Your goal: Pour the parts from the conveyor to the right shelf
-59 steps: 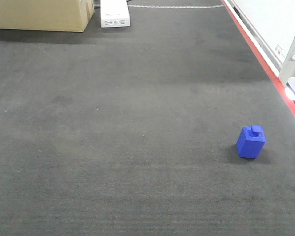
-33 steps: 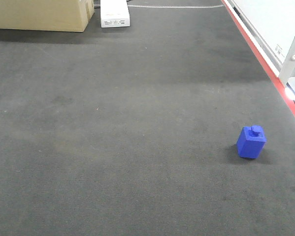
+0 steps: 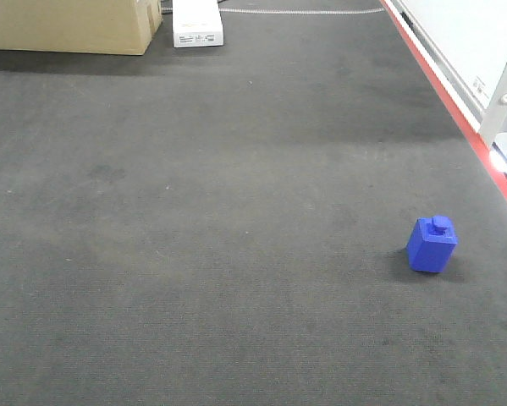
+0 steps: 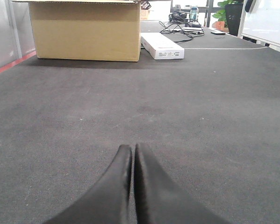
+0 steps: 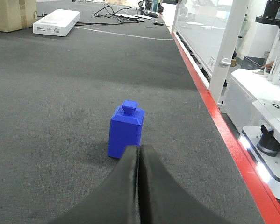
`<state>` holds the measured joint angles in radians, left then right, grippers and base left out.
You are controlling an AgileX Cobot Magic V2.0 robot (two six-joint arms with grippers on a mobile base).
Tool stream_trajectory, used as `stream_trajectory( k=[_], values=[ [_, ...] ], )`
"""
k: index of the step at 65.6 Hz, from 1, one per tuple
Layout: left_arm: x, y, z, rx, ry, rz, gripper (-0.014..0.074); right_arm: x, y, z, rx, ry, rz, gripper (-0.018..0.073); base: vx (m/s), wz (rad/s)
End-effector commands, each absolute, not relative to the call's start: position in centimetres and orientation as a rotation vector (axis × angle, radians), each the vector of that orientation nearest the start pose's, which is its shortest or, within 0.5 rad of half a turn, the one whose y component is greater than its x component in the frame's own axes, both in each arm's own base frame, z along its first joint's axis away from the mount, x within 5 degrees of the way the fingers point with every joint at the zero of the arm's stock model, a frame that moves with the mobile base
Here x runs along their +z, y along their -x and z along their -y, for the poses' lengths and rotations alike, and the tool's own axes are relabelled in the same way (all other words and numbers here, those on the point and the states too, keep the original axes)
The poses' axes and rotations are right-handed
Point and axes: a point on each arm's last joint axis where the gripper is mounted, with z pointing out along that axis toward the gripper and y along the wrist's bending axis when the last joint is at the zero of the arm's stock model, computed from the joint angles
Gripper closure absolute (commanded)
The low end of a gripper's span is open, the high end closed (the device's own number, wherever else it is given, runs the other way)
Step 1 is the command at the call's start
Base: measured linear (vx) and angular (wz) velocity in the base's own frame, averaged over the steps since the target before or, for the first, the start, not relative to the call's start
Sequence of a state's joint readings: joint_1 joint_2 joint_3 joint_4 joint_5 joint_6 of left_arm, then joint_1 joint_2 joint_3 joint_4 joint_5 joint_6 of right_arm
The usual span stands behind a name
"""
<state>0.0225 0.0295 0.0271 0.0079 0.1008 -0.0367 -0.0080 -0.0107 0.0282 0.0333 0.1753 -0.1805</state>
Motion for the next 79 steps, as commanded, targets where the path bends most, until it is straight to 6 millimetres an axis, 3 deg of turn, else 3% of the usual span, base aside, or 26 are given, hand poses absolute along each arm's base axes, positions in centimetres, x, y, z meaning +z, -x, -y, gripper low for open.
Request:
stream_trajectory(
  k=[1, 12, 21, 30, 47, 57, 65, 73, 79],
  values=[
    [20.6, -6.0, -0.2, -0.016, 0.055, -1.557, 0.0602, 19.5, -5.6, 0.0, -0.128, 0.113, -1.578, 0.0568, 0.00, 0.00],
    [20.6, -6.0, -0.2, -0.016, 0.055, -1.557, 0.0602, 20.2, -5.6, 0.1, -0.133, 0.105, -1.502, 0.0568, 0.00, 0.00],
    [20.6, -6.0, -0.2, -0.016, 0.055, -1.557, 0.0602, 22.2, -5.2, 0.1, -0.147, 0.083, -1.274, 0.0568, 0.00, 0.00],
    [20.6, -6.0, -0.2, -0.016, 0.055, -1.557, 0.0602, 25.9, -3.9, 0.2, -0.161, 0.057, -0.991, 0.0568, 0.00, 0.00],
    [20.6, -6.0, -0.2, -0.016, 0.055, -1.557, 0.0602, 35.8, 0.2, 0.0, -0.176, 0.062, -0.827, 0.0564, 0.00, 0.00],
    [20.6, -6.0, -0.2, -0.016, 0.055, -1.557, 0.0602, 39.2, -1.1, 0.0, -0.184, 0.092, -1.043, 0.0559, 0.00, 0.00],
    [20.6, -6.0, -0.2, -0.016, 0.055, -1.557, 0.0602, 39.7, -3.9, 0.0, -0.169, 0.116, -1.298, 0.0517, 0.00, 0.00],
    [20.6, -6.0, -0.2, -0.016, 0.055, -1.557, 0.0602, 39.1, -6.9, 0.0, -0.152, 0.127, -1.458, 0.0387, 0.00, 0.00],
    [20.6, -6.0, -0.2, -0.016, 0.055, -1.557, 0.0602, 38.5, -8.6, 0.0, -0.138, 0.127, -1.526, 0.0197, 0.00, 0.00]
  ],
)
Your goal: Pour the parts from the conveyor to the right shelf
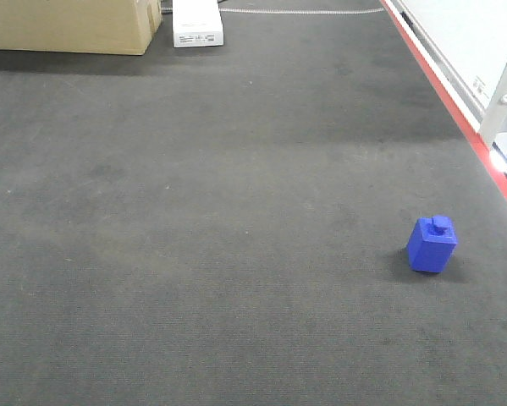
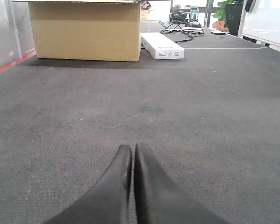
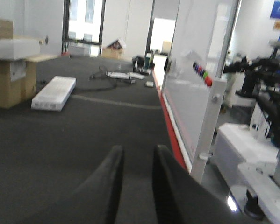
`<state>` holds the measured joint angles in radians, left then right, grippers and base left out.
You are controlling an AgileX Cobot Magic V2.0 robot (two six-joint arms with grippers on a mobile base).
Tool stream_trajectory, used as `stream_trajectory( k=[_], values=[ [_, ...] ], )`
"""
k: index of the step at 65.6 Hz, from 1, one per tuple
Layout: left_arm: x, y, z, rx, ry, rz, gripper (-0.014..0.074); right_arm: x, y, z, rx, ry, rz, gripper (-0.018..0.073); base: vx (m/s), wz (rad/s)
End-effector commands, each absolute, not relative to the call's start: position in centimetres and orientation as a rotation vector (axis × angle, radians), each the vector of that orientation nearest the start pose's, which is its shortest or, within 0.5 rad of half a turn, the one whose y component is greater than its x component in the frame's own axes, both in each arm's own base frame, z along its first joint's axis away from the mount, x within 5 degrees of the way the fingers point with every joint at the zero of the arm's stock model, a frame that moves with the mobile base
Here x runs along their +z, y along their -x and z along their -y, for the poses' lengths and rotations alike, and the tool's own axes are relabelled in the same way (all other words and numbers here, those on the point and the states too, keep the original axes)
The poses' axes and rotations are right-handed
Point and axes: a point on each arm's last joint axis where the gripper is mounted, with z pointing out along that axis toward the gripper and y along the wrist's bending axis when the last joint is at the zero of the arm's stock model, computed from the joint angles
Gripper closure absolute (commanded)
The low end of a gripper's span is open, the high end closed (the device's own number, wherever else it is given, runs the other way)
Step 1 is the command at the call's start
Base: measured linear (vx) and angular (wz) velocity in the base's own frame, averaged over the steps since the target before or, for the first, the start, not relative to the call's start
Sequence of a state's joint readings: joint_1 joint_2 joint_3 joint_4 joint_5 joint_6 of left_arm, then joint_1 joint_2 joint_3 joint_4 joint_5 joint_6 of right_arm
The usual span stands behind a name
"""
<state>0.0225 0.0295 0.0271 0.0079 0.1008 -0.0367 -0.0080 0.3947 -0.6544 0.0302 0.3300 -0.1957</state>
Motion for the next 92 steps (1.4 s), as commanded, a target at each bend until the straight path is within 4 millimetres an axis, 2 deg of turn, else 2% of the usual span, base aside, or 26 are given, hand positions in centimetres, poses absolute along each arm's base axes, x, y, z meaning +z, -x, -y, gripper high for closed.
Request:
stream_trajectory(
  k=[1, 8, 15, 28, 37, 52, 61, 68, 77, 85, 92],
  values=[
    [20.6, -6.0, -0.2, -0.016, 0.055, -1.557, 0.0602, 38.5, -8.7, 0.0, -0.137, 0.128, -1.532, 0.0168, 0.00, 0.00],
    [20.6, -6.0, -0.2, -0.016, 0.055, -1.557, 0.0602, 38.1, -9.8, 0.0, -0.134, 0.130, -1.573, -0.0044, 0.00, 0.00],
    [20.6, -6.0, -0.2, -0.016, 0.055, -1.557, 0.0602, 38.1, -10.4, 0.1, -0.135, 0.130, -1.576, -0.0172, 0.00, 0.00],
    [20.6, -6.0, -0.2, -0.016, 0.055, -1.557, 0.0602, 38.3, -11.3, 0.0, -0.077, 0.081, -1.560, -0.0143, 0.00, 0.00],
    [20.6, -6.0, -0.2, -0.016, 0.055, -1.557, 0.0602, 38.2, -13.2, -0.2, 0.007, 0.042, -1.740, -0.0092, 0.00, 0.00],
    [20.6, -6.0, -0.2, -0.016, 0.055, -1.557, 0.0602, 39.0, -17.9, -0.4, 0.038, 0.069, -2.043, -0.0054, 0.00, 0.00],
    [20.6, -6.0, -0.2, -0.016, 0.055, -1.557, 0.0602, 39.6, -21.2, -0.4, 0.046, 0.085, -2.189, -0.0051, 0.00, 0.00],
    [20.6, -6.0, -0.2, -0.016, 0.055, -1.557, 0.0602, 39.4, -24.1, -0.4, 0.063, 0.081, -2.299, -0.0048, 0.00, 0.00],
    [20.6, -6.0, -0.2, -0.016, 0.055, -1.557, 0.0602, 38.4, -27.2, -0.3, 0.067, 0.080, -2.456, -0.0045, 0.00, 0.00],
    [20.6, -6.0, -0.2, -0.016, 0.055, -1.557, 0.0602, 36.7, -29.6, -0.4, 0.083, 0.091, -2.648, -0.0041, 0.00, 0.00],
    [20.6, -6.0, -0.2, -0.016, 0.055, -1.557, 0.0602, 35.1, -31.7, -0.3, 0.091, 0.092, -2.738, -0.0036, 0.00, 0.00]
  ],
)
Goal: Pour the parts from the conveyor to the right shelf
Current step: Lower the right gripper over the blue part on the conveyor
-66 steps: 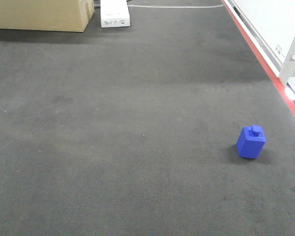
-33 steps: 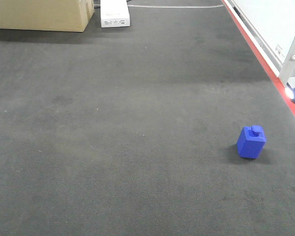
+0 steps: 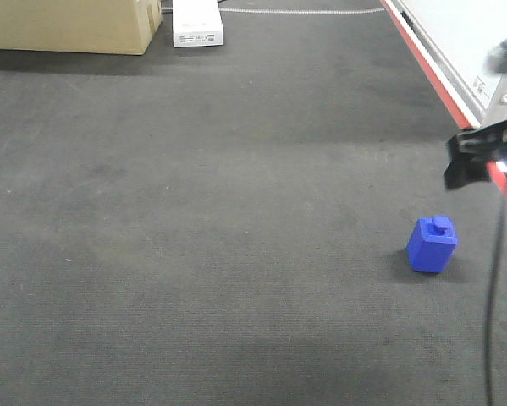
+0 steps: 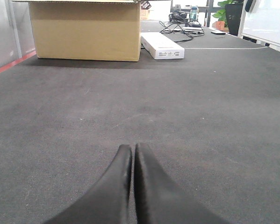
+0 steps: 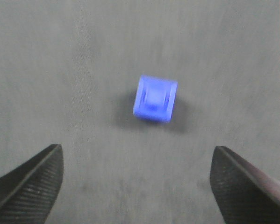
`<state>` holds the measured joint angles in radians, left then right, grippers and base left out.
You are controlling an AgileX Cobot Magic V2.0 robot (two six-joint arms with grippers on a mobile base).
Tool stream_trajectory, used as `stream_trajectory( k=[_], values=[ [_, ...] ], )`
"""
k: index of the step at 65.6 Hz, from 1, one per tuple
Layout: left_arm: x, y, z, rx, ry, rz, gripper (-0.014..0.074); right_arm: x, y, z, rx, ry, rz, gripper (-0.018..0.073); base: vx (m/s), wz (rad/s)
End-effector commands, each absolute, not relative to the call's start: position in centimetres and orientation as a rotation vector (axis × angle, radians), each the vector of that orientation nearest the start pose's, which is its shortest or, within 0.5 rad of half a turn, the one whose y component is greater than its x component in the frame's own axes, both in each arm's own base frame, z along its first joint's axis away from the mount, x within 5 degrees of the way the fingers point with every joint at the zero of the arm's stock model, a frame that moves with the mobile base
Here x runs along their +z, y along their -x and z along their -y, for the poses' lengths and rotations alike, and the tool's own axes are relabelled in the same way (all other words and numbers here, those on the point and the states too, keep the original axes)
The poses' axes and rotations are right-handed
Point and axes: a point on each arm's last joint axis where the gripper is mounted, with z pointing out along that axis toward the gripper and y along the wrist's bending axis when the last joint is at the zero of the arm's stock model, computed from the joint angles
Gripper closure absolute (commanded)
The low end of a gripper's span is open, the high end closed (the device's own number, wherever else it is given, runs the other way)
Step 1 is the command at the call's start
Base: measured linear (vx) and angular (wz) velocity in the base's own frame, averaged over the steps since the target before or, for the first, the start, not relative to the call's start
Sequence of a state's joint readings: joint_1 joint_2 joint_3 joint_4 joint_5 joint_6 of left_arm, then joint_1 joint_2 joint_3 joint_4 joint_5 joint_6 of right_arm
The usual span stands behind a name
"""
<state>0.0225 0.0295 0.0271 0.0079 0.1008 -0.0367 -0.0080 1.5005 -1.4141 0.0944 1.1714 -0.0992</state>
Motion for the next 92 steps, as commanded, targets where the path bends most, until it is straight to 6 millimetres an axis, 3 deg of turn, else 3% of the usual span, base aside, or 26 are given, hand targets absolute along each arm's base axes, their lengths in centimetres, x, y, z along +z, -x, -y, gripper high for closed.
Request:
stream_trajectory(
  k=[1, 15, 39, 79, 86, 92],
  values=[
    [20.6, -6.0, -0.2, -0.016, 0.055, -1.557, 0.0602, 34.9, -31.9, -0.3, 0.093, 0.089, -2.745, -0.0036, 0.00, 0.00],
    [20.6, -6.0, -0.2, -0.016, 0.055, -1.557, 0.0602, 31.9, -35.1, 0.1, 0.047, 0.029, -2.839, -0.0036, 0.00, 0.00],
    [20.6, -6.0, -0.2, -0.016, 0.055, -1.557, 0.0602, 26.5, -38.0, 0.2, 0.049, 0.021, -2.977, -0.0036, 0.00, 0.00],
    [20.6, -6.0, -0.2, -0.016, 0.055, -1.557, 0.0602, 22.7, -40.3, 0.3, 0.044, -0.017, -2.966, -0.0032, 0.00, 0.00],
    [20.6, -6.0, -0.2, -0.016, 0.055, -1.557, 0.0602, 22.5, -40.4, 0.3, 0.042, -0.021, -2.957, 0.0012, 0.00, 0.00],
    [20.6, -6.0, -0.2, -0.016, 0.055, -1.557, 0.0602, 22.4, -40.5, 0.3, 0.037, -0.037, -2.960, 0.0107, 0.00, 0.00]
  ],
)
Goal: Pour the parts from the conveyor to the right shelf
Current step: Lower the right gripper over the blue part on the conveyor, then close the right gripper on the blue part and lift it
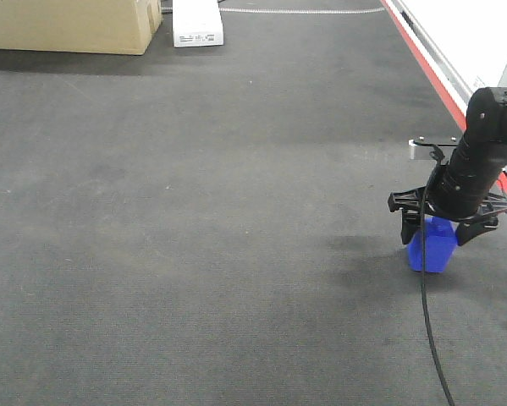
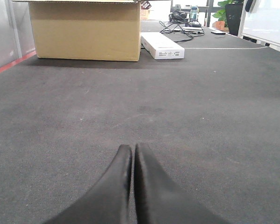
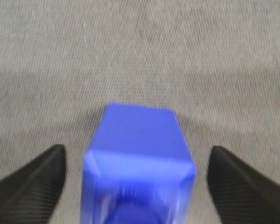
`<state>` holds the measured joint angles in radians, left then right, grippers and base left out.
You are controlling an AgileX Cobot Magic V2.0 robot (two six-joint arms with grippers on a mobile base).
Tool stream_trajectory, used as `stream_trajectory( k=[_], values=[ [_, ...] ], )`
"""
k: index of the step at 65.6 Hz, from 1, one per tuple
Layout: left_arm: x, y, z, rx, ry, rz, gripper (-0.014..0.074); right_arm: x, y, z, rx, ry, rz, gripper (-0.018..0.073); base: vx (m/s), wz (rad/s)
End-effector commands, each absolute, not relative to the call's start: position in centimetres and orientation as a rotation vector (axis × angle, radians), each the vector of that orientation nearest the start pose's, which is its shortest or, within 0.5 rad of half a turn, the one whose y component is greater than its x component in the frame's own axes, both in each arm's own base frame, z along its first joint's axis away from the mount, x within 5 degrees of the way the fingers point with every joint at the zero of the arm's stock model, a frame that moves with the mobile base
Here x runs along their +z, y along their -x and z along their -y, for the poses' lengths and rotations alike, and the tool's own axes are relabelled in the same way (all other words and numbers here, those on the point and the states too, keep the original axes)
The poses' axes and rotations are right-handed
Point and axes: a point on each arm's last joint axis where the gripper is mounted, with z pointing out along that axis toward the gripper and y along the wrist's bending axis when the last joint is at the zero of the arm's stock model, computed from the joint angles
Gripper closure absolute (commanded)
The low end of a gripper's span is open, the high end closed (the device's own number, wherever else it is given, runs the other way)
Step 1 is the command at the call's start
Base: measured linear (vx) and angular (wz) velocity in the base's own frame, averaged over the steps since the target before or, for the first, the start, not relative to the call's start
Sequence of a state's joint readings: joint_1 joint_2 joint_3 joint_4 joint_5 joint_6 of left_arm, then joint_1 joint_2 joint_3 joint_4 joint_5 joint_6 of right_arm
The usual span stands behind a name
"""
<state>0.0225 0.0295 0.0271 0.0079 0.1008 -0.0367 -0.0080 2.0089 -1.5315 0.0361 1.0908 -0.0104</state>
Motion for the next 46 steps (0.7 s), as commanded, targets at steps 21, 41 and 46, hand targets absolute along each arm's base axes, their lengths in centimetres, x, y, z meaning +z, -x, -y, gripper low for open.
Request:
stream_trajectory(
  k=[21, 41, 46],
  values=[
    [20.6, -6.0, -0.2, -0.016, 0.055, -1.557, 0.0602, 22.8, -40.0, 0.4, 0.033, -0.051, -2.984, 0.0571, 0.00, 0.00],
    [20.6, -6.0, -0.2, -0.016, 0.055, -1.557, 0.0602, 31.5, -38.1, 0.1, 0.060, -0.006, -2.694, 0.0568, 0.00, 0.00],
    [20.6, -6.0, -0.2, -0.016, 0.055, -1.557, 0.0602, 34.3, -36.8, -0.2, 0.082, 0.034, -2.591, 0.0568, 0.00, 0.00]
  ],
)
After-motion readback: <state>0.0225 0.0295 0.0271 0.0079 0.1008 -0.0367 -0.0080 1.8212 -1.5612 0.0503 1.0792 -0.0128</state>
